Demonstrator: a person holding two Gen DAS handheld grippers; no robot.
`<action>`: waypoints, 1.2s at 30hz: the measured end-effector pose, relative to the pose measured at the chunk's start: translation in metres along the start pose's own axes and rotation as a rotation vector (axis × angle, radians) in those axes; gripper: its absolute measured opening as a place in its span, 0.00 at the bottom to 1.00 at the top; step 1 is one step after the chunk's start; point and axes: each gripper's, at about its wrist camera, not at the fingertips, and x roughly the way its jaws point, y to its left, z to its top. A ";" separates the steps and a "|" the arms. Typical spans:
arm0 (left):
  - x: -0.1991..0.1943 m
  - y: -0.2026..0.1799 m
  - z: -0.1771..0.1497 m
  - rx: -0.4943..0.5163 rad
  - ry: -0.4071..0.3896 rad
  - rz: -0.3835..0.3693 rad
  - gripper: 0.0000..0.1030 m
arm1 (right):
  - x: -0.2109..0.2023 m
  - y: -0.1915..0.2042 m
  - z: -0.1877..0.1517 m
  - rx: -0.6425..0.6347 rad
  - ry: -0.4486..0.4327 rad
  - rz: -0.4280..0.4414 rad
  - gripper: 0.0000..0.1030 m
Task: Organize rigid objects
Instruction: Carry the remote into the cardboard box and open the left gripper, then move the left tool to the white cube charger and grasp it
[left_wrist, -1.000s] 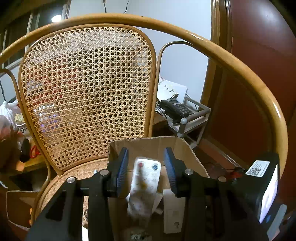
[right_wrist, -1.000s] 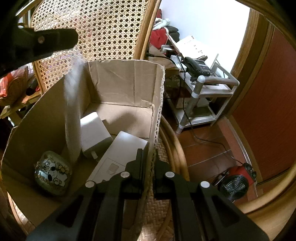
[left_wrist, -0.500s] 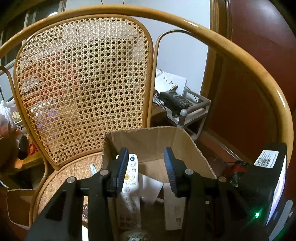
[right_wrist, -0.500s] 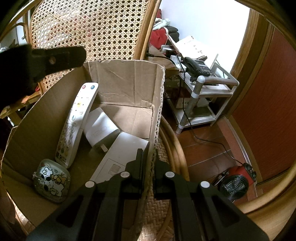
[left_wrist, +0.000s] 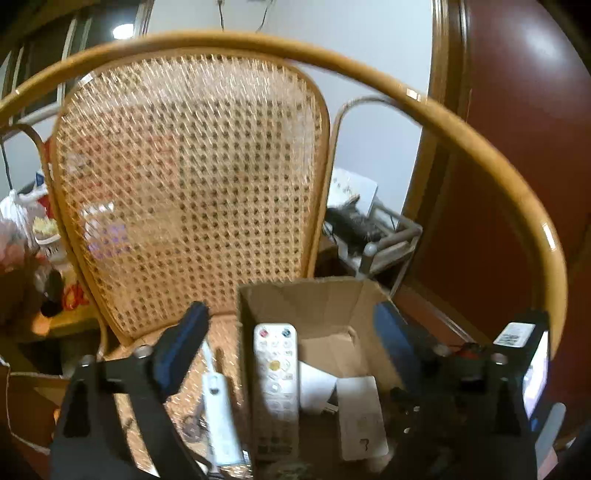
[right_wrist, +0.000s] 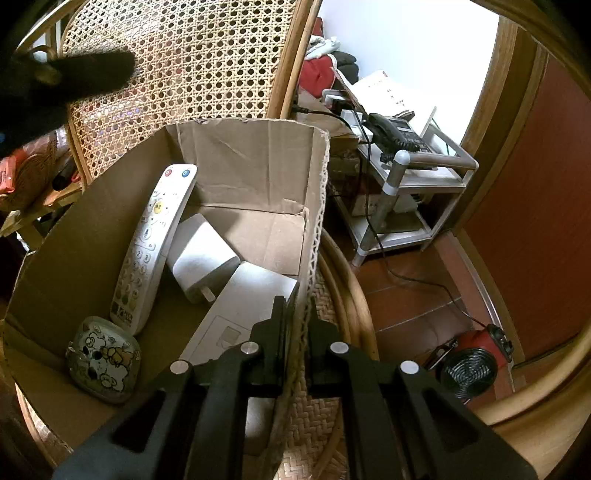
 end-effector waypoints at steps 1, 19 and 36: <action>-0.006 0.004 0.001 0.011 -0.013 0.006 0.94 | 0.001 -0.001 0.000 -0.001 0.002 0.001 0.07; -0.013 0.132 -0.087 0.019 0.290 0.115 0.93 | 0.001 0.004 -0.002 -0.004 0.002 0.001 0.08; 0.029 0.104 -0.135 0.138 0.513 0.010 0.42 | 0.001 0.008 -0.003 -0.004 0.007 0.005 0.08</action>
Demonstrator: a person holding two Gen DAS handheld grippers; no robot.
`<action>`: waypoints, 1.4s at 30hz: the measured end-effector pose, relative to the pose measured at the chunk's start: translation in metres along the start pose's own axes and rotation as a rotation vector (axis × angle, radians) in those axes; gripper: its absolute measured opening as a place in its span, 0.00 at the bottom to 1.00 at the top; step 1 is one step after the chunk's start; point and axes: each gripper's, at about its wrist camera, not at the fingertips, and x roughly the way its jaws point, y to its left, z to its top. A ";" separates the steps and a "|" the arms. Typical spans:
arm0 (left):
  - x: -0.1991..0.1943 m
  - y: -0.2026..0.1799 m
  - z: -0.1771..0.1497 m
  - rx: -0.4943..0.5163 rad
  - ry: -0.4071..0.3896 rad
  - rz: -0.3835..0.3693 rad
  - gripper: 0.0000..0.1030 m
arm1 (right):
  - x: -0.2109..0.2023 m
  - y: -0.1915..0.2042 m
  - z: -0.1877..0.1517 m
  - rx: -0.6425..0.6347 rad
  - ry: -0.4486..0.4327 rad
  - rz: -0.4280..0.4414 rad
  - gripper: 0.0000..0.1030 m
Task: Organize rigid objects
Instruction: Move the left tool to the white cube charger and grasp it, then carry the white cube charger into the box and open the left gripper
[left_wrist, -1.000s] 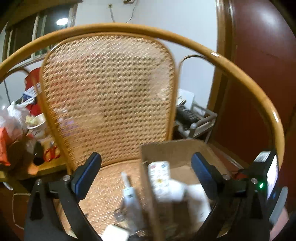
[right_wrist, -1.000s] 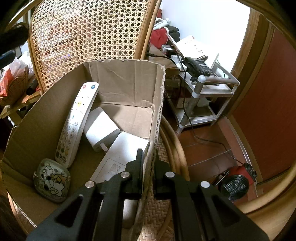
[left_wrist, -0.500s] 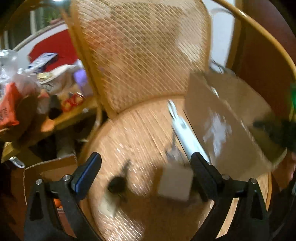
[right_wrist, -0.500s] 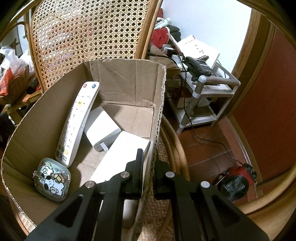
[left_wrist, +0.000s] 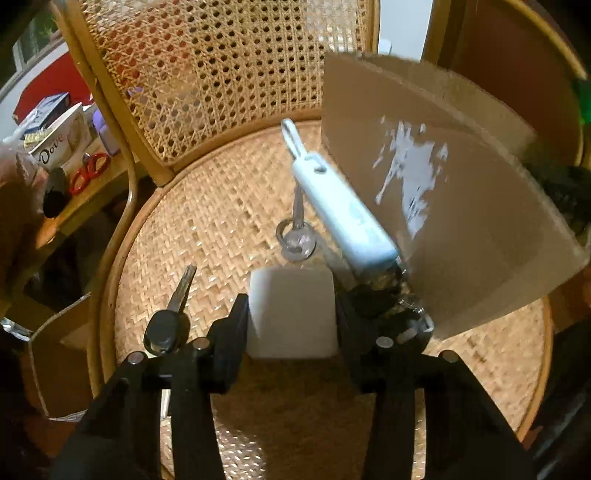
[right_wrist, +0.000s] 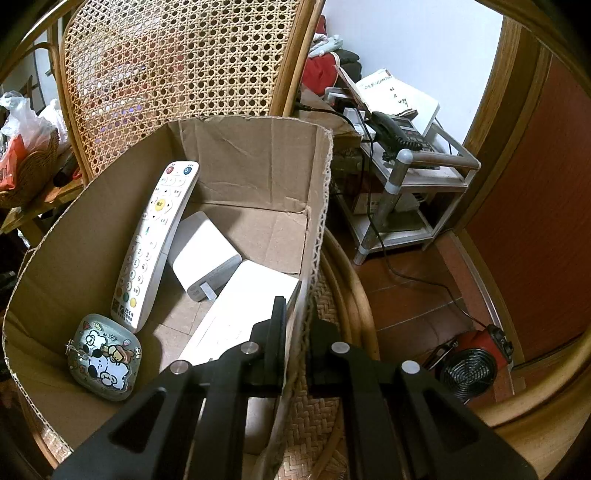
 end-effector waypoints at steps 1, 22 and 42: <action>-0.001 -0.002 -0.001 0.009 -0.007 0.006 0.42 | 0.000 0.000 0.000 0.000 0.000 0.000 0.08; -0.067 -0.017 0.072 -0.090 -0.227 0.050 0.42 | -0.001 -0.001 0.001 0.001 -0.006 -0.006 0.09; -0.070 -0.097 0.108 -0.035 -0.276 -0.065 0.42 | -0.003 -0.005 0.000 0.033 -0.062 -0.012 0.09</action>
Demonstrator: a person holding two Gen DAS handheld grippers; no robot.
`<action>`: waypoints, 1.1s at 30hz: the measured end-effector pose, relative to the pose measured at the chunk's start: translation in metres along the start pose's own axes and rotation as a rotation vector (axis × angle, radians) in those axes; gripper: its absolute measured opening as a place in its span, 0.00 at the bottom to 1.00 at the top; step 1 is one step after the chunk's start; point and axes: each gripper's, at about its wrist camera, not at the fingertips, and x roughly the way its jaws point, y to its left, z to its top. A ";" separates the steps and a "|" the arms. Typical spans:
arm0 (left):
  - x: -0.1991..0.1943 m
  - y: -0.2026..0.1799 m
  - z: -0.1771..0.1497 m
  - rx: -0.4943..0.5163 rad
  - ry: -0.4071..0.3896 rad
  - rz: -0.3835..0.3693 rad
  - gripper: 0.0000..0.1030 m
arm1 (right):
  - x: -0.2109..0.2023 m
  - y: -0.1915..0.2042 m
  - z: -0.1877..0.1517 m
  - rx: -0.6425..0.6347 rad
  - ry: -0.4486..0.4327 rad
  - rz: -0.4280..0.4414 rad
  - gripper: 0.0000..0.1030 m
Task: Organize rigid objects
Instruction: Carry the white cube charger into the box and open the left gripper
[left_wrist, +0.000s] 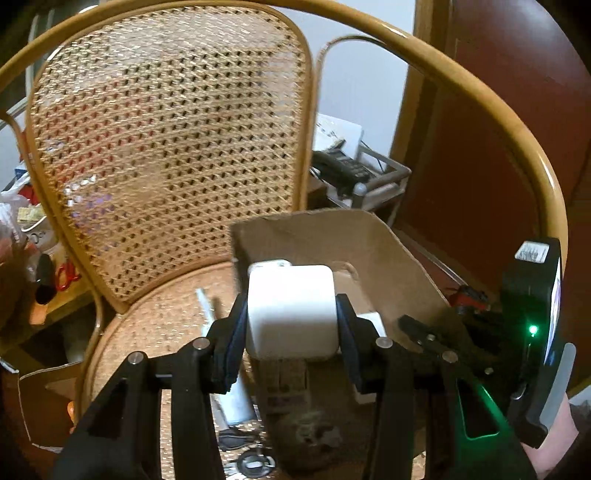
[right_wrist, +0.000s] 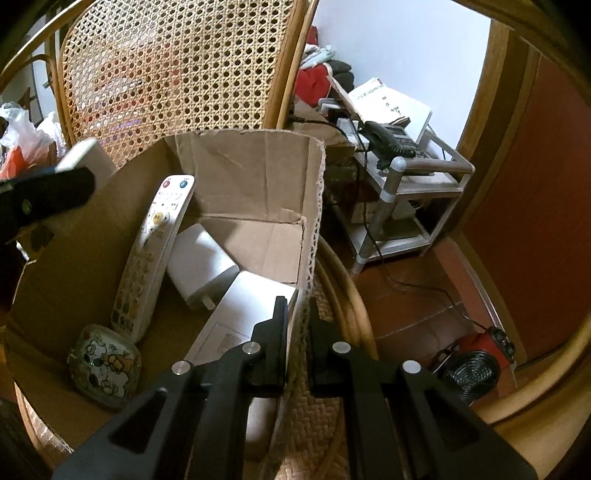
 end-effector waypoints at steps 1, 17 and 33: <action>0.003 -0.003 -0.001 0.005 0.005 -0.003 0.42 | 0.000 0.000 0.000 0.001 -0.004 0.000 0.09; 0.035 -0.025 -0.014 0.032 0.070 -0.022 0.42 | 0.001 0.003 0.000 -0.016 0.018 0.007 0.09; 0.023 -0.014 -0.013 0.038 0.057 -0.019 0.42 | 0.004 0.004 0.000 -0.013 0.051 0.008 0.08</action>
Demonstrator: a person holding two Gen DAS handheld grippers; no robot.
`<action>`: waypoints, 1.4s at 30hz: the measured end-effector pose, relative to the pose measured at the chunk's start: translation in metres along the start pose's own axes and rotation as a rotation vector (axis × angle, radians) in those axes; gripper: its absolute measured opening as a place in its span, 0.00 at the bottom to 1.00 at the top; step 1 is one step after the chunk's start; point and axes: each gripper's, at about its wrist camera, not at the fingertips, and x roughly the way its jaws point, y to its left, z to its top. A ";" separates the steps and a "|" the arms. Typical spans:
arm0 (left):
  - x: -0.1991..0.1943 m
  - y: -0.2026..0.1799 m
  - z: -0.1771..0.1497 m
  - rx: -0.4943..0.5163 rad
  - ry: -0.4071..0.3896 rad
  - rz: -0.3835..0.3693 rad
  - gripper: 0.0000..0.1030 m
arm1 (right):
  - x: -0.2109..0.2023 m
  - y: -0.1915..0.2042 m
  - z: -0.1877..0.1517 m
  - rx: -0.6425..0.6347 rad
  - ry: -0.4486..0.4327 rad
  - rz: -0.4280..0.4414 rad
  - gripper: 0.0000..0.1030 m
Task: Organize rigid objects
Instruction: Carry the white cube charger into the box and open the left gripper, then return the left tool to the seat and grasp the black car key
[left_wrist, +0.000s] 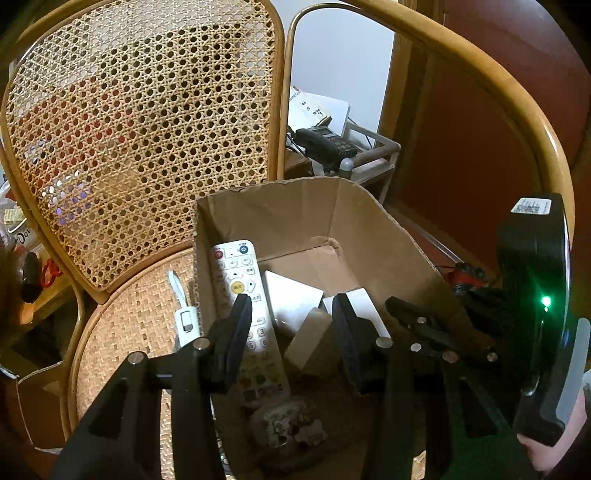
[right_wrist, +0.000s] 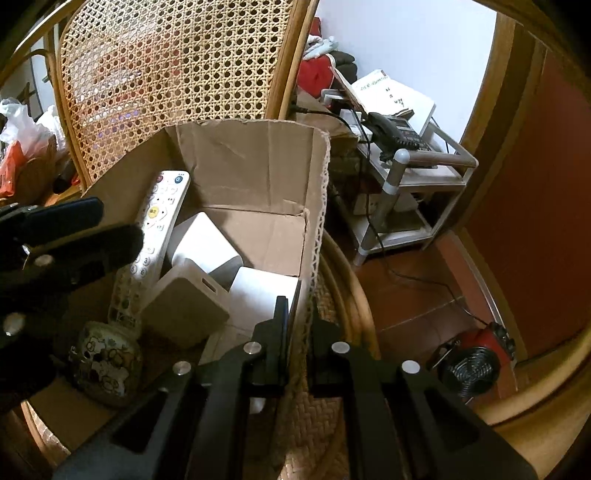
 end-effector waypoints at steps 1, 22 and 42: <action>-0.002 0.003 0.000 -0.003 -0.001 0.001 0.42 | -0.001 0.000 0.000 0.000 -0.005 0.002 0.08; -0.052 0.041 -0.012 -0.026 -0.045 -0.015 0.43 | -0.002 0.002 -0.002 0.001 -0.015 0.001 0.08; -0.041 0.154 -0.084 -0.183 0.132 0.210 0.72 | -0.002 0.001 -0.001 0.000 -0.014 0.000 0.08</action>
